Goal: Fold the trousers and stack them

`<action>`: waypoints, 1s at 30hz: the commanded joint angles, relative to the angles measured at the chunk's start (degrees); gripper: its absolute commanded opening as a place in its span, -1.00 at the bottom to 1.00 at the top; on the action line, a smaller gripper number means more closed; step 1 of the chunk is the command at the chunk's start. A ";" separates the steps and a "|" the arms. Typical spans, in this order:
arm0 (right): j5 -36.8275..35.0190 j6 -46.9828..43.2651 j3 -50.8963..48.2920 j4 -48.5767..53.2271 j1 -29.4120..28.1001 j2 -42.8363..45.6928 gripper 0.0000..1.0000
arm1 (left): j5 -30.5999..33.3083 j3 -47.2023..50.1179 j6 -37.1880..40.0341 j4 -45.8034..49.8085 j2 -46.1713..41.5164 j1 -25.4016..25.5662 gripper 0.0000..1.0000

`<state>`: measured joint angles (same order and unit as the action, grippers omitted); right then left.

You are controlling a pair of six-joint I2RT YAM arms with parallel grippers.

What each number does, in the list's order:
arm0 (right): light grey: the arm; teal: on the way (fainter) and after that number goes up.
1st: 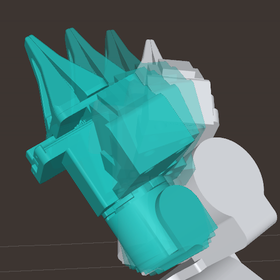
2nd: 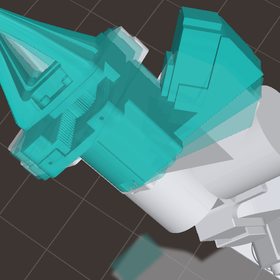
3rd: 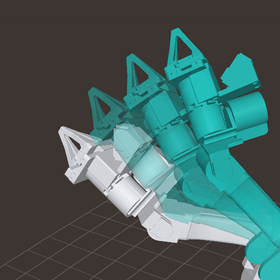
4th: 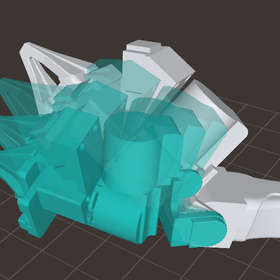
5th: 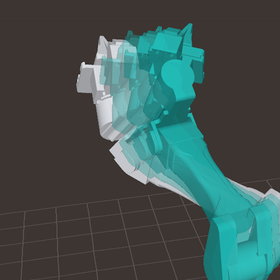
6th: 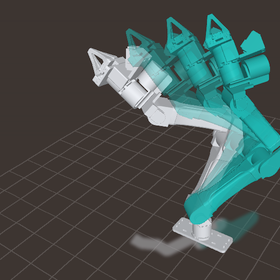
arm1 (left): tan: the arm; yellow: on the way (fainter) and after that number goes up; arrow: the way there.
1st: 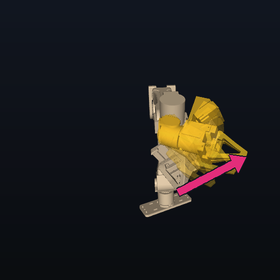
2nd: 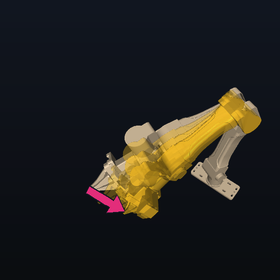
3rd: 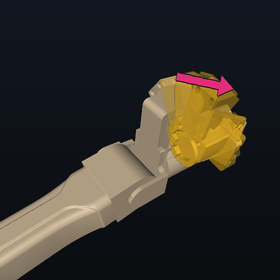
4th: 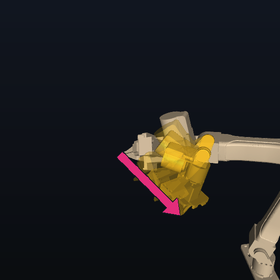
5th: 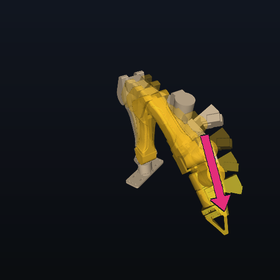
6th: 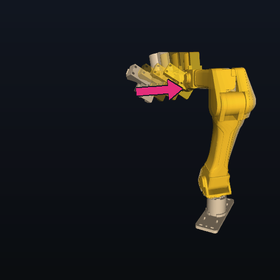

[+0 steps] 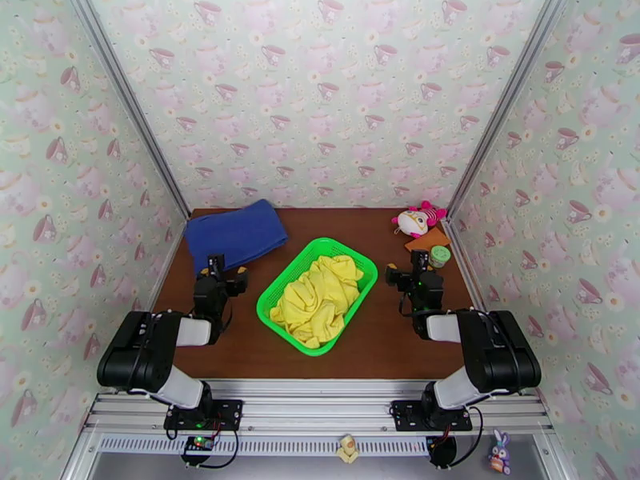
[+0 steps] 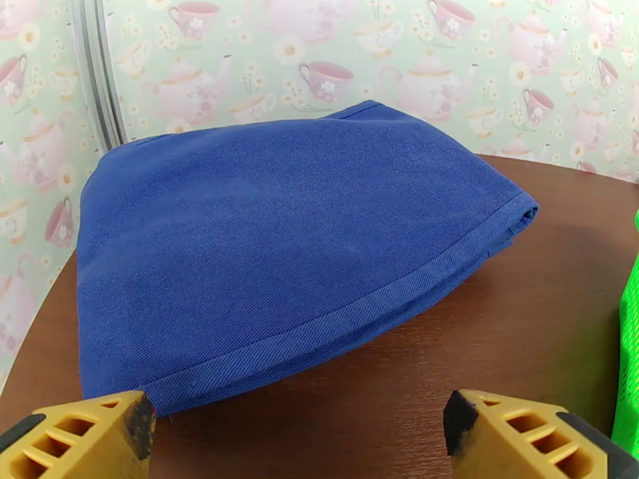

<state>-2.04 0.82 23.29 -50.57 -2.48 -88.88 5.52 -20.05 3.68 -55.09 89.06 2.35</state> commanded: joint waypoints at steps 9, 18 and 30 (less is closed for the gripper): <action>0.97 0.28 -0.06 0.46 0.42 0.37 0.99 | 1.51 -0.90 0.45 0.25 0.59 0.15 1.00; 0.29 0.42 0.15 0.79 0.37 0.30 0.99 | 1.07 -1.06 0.27 0.51 0.55 -0.22 1.00; -17.27 -0.79 -0.24 9.97 -6.43 11.49 0.98 | 14.89 1.31 0.24 4.32 -10.27 3.48 0.94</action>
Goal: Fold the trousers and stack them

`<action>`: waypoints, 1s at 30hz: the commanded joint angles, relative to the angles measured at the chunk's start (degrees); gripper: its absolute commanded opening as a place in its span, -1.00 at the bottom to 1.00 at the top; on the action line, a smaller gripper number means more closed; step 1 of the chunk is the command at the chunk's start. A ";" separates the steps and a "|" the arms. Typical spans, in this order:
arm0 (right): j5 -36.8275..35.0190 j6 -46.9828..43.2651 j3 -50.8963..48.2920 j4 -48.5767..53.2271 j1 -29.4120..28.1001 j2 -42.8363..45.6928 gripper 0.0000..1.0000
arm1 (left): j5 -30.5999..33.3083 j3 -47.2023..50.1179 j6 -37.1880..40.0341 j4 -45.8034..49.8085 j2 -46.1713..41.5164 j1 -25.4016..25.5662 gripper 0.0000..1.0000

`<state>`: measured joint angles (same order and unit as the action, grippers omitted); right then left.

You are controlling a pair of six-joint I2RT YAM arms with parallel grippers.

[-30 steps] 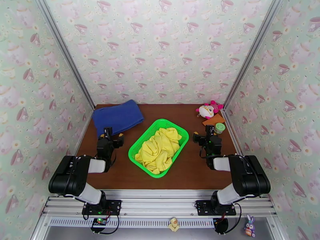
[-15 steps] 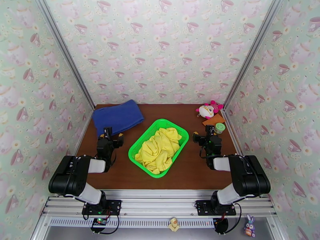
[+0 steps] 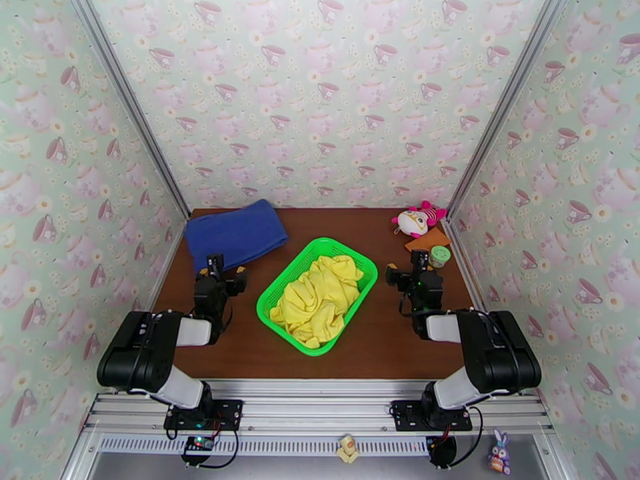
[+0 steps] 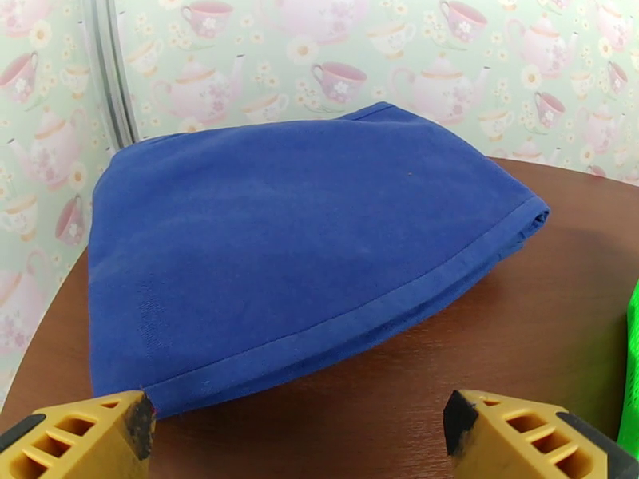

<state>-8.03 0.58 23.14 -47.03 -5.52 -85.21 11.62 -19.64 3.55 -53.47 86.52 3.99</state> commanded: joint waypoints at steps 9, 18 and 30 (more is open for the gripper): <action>-7.75 12.34 17.90 50.59 -23.67 18.27 0.99 | -4.75 -20.76 -9.60 60.02 -26.98 31.30 1.00; 1.55 13.50 10.75 44.58 -24.50 26.08 0.99 | -6.92 -39.93 -7.62 78.21 -4.17 43.81 1.00; 0.92 13.57 9.03 46.42 -23.79 32.23 0.99 | -13.93 -53.06 -10.51 90.01 22.39 41.28 1.00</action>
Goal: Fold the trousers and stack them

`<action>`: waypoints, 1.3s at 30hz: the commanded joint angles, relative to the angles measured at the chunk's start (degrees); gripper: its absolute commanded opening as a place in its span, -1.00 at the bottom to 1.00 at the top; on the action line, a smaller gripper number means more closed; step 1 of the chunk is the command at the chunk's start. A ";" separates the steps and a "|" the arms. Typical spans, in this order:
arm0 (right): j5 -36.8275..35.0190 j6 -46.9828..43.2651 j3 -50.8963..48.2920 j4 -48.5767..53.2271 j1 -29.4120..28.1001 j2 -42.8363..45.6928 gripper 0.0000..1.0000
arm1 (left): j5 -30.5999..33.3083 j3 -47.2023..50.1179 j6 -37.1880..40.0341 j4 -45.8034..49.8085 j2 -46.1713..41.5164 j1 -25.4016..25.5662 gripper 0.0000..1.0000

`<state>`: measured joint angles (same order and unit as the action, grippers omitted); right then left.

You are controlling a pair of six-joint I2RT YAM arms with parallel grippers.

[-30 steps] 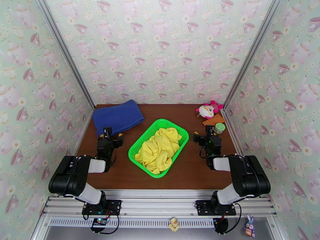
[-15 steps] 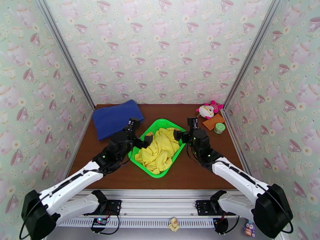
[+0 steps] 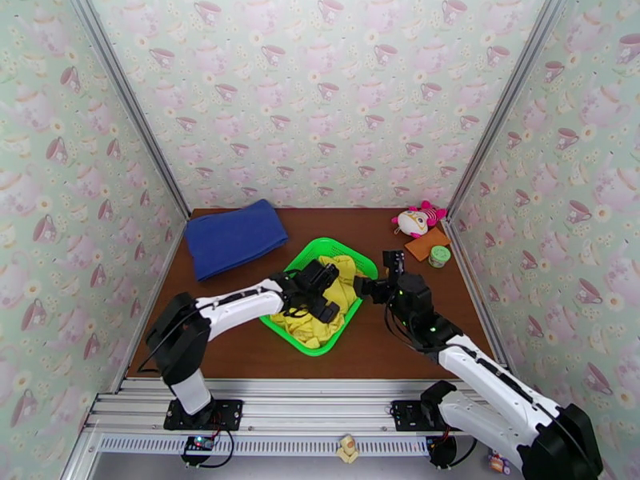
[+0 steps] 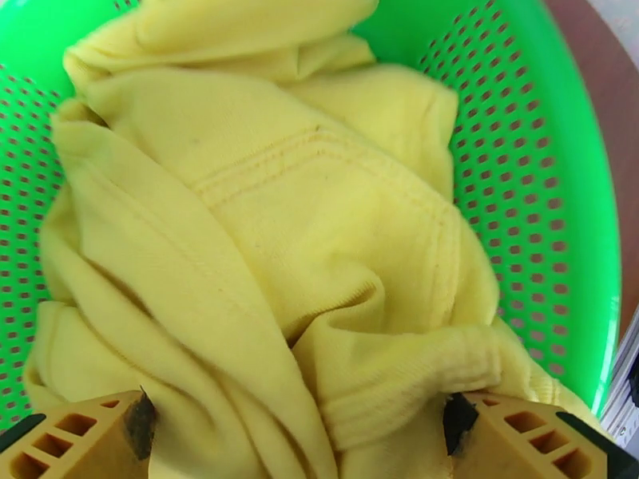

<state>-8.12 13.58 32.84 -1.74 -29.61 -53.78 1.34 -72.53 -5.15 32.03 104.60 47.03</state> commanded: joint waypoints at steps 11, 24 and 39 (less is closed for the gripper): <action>0.64 -0.16 -0.58 1.83 1.06 0.24 0.99 | -10.31 1.52 -5.74 -1.08 10.21 -2.79 -0.42; 3.75 0.09 -2.29 -0.35 2.03 2.01 0.99 | 6.22 -9.04 -1.66 11.16 -15.36 -2.84 -1.00; 16.26 -2.06 -0.84 -2.13 0.60 3.06 0.99 | 37.16 -37.62 12.87 5.85 -44.14 -4.89 -1.00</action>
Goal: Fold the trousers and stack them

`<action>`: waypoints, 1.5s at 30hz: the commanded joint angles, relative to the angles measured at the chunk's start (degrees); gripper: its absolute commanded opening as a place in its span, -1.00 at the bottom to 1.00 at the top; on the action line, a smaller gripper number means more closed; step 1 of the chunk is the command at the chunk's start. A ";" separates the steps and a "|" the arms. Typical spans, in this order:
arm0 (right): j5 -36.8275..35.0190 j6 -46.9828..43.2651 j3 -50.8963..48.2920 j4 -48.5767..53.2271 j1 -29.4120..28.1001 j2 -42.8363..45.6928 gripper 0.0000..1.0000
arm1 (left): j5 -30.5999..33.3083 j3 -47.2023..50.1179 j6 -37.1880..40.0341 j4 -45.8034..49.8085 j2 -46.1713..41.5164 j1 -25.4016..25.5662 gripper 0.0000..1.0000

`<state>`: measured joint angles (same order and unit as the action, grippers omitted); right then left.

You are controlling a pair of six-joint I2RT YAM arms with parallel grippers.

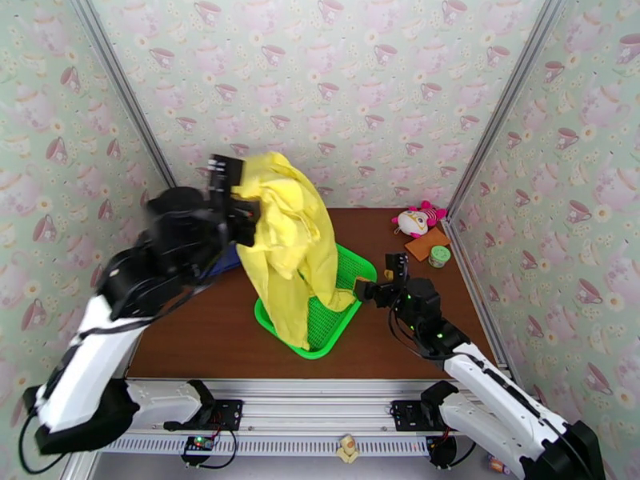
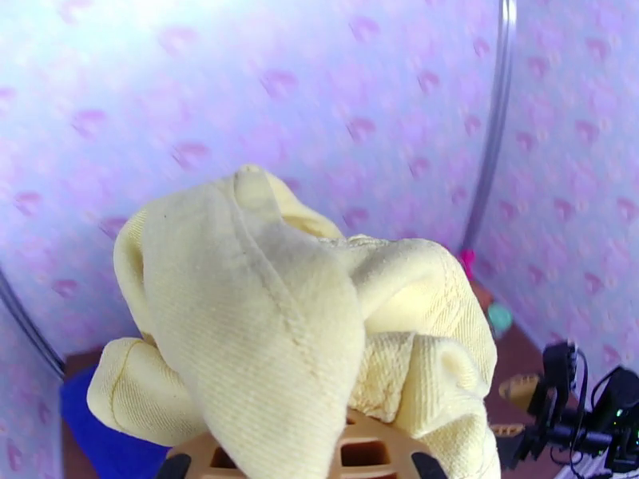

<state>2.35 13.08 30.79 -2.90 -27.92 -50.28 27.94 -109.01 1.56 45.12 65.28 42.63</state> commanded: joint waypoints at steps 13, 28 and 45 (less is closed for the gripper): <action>2.17 -16.50 10.20 3.56 -25.52 -14.72 1.00 | 26.98 14.98 30.93 -32.71 -19.47 0.92 -1.00; -4.87 -23.75 27.67 19.01 -39.40 -41.02 0.55 | 31.09 18.77 41.17 -41.22 -18.74 0.96 -1.00; -6.31 -21.79 33.02 25.15 -37.18 -48.90 -0.46 | 30.80 -13.81 66.51 -64.25 -1.28 5.12 -1.00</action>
<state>-2.76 -10.59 62.48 20.12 -66.19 -98.02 63.68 -117.23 63.35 -11.84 64.03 45.25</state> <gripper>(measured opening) 0.286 0.115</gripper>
